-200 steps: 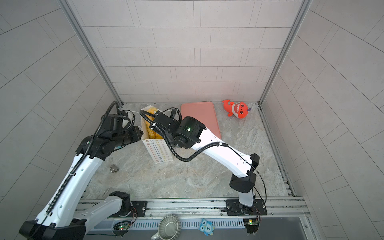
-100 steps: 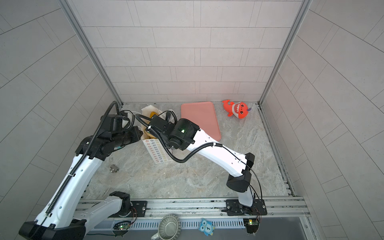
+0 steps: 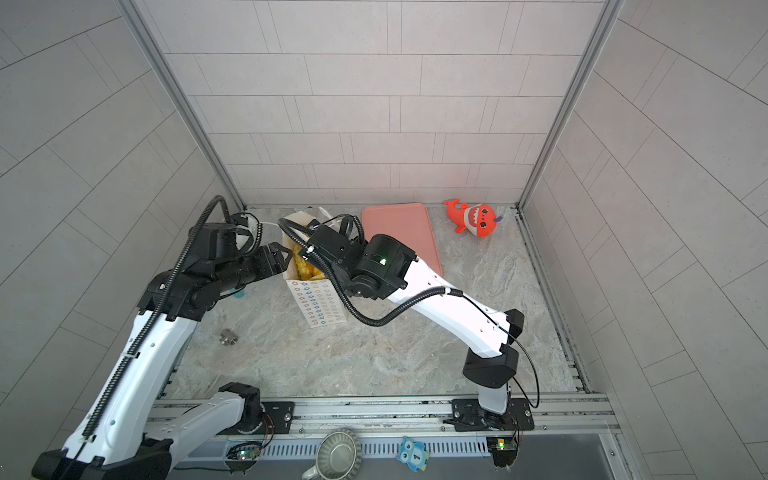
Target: Place the fake bread into the paper bag
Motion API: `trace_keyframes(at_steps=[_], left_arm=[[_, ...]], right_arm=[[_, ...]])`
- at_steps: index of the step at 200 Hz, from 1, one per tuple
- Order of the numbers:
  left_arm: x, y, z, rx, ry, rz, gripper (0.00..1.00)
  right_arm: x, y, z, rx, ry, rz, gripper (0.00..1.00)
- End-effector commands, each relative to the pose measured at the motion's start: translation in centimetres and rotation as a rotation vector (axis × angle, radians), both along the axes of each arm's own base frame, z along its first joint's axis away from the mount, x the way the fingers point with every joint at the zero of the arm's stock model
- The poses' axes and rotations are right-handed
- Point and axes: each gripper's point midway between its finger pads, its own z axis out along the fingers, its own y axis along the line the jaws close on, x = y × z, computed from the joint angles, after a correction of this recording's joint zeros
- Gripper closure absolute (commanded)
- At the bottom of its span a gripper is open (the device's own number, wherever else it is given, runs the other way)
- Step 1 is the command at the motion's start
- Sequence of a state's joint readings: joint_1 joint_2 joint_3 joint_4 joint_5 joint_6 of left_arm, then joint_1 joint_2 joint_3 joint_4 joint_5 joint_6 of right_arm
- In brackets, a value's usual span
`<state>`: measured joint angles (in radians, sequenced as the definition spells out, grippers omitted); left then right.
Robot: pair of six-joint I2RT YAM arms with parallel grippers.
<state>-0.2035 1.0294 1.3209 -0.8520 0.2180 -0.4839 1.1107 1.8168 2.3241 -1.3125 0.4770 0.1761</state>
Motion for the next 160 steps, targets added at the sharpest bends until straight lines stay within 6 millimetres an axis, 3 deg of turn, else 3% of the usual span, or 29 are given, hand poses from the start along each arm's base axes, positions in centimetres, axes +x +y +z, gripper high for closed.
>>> trace_keyframes(at_steps=[1, 7, 53, 80, 94, 111, 125, 143, 160], left_arm=[[0.1, 0.1, 2.8, 0.004, -0.072, -0.007, 0.06], [0.1, 0.1, 3.3, 0.007, -0.085, -0.007, 0.00], [-0.5, 1.7, 8.0, 0.057, -0.233, 0.043, 0.00], [-1.2, 3.9, 10.6, 0.133, -0.331, 0.130, 0.00], [-1.6, 5.5, 11.5, 0.181, -0.378, 0.204, 0.00], [-1.9, 6.6, 12.7, 0.257, -0.462, 0.233, 0.00], [-1.9, 7.5, 11.8, 0.306, -0.466, 0.263, 0.01], [-2.7, 9.2, 11.8, 0.316, -0.589, 0.370, 0.00], [-3.4, 10.7, 10.5, 0.322, -0.637, 0.466, 0.00]], right_arm=[[-0.5, -1.7, 4.5, 0.126, -0.078, -0.011, 0.48], [-0.5, -1.9, 4.8, 0.137, -0.083, -0.014, 0.48], [0.9, -5.5, 7.0, 0.223, -0.140, -0.089, 0.46], [3.3, -10.3, 7.3, 0.342, -0.136, -0.199, 0.43], [4.9, -13.8, 6.9, 0.428, -0.136, -0.293, 0.40], [6.6, -18.5, 5.4, 0.488, -0.145, -0.417, 0.32], [7.9, -22.2, 3.4, 0.503, -0.153, -0.507, 0.27], [9.3, -26.0, -0.4, 0.515, -0.115, -0.594, 0.26], [10.2, -29.3, -4.4, 0.495, -0.092, -0.713, 0.27]])
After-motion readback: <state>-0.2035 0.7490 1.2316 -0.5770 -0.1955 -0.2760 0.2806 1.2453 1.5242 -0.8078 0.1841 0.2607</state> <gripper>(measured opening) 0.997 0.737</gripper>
